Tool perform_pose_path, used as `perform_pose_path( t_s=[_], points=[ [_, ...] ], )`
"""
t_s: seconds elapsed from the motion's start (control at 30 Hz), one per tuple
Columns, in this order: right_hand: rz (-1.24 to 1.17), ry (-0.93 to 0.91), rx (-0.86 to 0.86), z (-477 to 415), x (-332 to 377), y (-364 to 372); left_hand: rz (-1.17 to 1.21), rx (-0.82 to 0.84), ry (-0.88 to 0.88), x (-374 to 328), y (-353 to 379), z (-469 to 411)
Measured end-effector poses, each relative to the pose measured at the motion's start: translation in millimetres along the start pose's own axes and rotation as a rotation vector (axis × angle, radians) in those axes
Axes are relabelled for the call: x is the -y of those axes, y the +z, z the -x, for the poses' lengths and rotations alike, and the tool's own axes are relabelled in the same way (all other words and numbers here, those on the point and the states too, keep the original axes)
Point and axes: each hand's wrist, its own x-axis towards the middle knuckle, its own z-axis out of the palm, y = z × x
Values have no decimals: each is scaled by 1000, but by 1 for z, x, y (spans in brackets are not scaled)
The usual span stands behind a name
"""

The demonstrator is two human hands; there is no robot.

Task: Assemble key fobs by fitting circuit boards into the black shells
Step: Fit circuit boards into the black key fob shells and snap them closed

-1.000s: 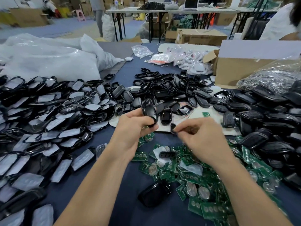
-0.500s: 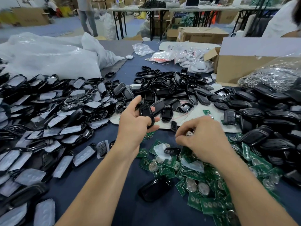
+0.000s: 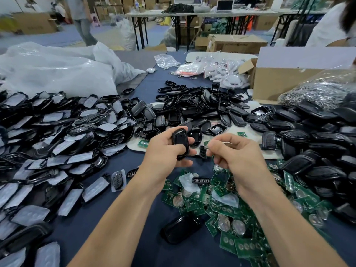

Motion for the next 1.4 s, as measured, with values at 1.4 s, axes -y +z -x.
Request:
perform_pose_path(
  t_s=[1.4],
  points=[
    [-26,73,20,0,-6,6,183,84,90,-5,11,9]
  ],
)
